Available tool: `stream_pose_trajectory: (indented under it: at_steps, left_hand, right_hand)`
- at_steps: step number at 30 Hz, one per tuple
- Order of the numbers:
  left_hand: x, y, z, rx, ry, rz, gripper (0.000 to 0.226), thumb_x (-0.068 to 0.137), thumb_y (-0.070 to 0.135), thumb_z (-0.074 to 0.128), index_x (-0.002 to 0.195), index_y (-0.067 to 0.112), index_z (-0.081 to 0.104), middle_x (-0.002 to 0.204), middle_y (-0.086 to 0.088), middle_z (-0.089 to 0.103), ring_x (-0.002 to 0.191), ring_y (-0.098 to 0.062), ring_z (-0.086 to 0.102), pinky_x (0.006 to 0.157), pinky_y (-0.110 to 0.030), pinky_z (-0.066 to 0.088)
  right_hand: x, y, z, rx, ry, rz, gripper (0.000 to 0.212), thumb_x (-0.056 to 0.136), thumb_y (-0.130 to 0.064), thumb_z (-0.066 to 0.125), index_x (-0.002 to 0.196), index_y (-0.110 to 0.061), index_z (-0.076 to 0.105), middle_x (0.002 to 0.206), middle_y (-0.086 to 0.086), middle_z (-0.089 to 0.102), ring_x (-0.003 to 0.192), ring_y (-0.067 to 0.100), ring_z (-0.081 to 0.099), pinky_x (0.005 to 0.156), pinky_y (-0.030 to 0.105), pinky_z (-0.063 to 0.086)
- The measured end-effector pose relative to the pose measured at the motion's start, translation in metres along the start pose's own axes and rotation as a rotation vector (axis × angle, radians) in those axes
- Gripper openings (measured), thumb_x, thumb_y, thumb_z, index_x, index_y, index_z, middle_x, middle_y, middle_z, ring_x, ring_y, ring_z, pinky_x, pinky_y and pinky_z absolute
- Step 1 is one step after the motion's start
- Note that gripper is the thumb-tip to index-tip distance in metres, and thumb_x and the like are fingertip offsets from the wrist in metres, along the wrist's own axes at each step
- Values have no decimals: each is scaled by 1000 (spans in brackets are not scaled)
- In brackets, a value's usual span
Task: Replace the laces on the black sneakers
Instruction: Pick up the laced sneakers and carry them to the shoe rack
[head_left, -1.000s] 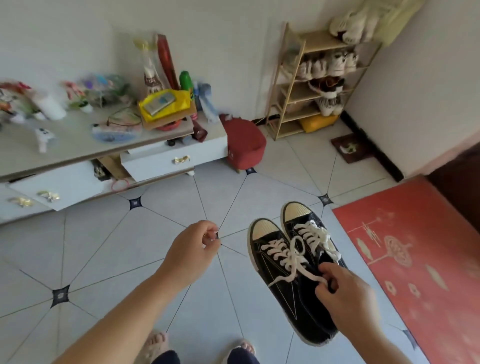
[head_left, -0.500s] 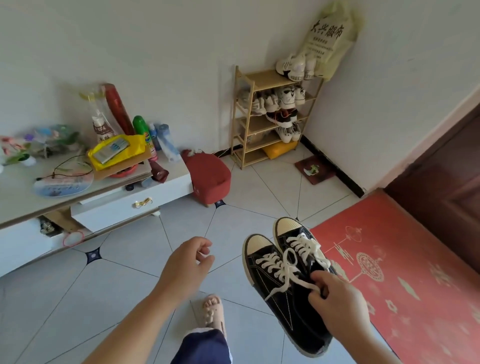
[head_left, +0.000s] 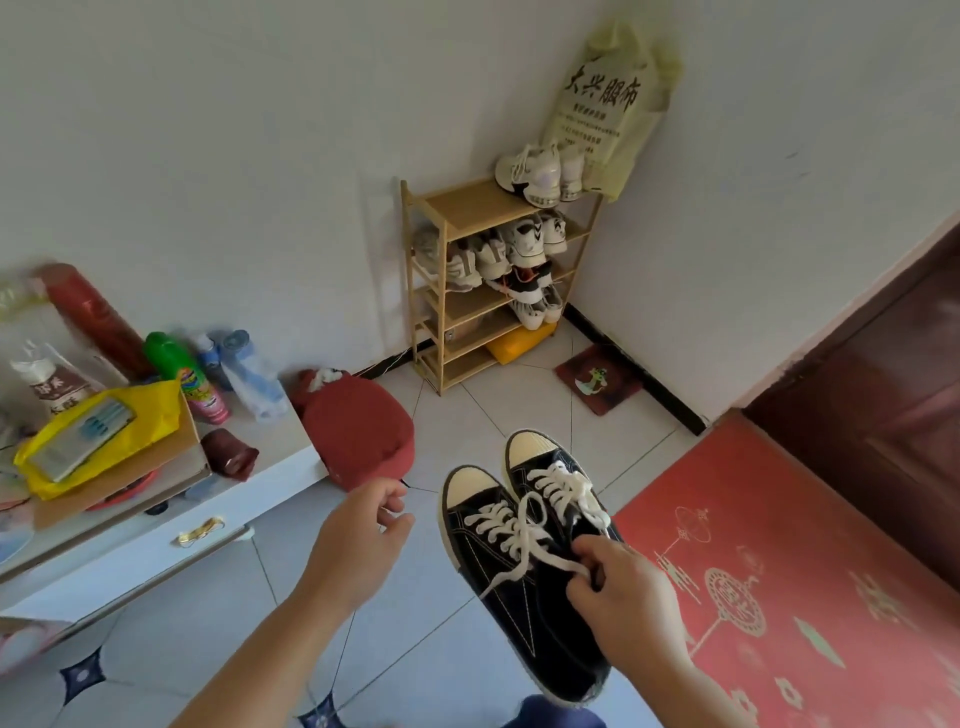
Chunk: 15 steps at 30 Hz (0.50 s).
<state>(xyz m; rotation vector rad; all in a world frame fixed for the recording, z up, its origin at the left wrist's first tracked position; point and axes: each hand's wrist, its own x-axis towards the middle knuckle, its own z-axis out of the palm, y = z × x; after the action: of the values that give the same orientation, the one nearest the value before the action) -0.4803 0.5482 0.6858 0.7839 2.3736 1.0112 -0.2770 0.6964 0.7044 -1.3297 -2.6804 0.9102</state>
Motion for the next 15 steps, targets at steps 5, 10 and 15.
stream_pose_trajectory:
  at_steps: [5, 10, 15]
  left_hand:
    - [91, 28, 18, 15, 52, -22, 20, 85, 13, 61, 98, 27, 55, 90, 12, 58, 82, 0, 53, 65, -6, 37]
    - [177, 73, 48, 18, 115, -89, 22, 86, 11, 59, 106, 18, 58, 92, 8, 58, 79, 0, 52, 63, -4, 35]
    - [245, 117, 61, 22, 151, -137, 23, 87, 15, 57, 109, 19, 57, 93, 9, 58, 80, 2, 52, 65, 0, 36]
  right_hand:
    - [102, 13, -28, 6, 25, -4, 16, 77, -19, 60, 81, -35, 61, 66, -15, 56, 58, -1, 50, 44, 13, 33]
    - [214, 26, -67, 0, -18, -31, 19, 78, -21, 59, 76, -39, 55, 63, -15, 55, 52, 1, 51, 40, 12, 31]
    - [307, 25, -108, 7, -65, -76, 18, 76, -19, 58, 68, -35, 54, 55, -11, 51, 48, 3, 47, 40, 13, 27]
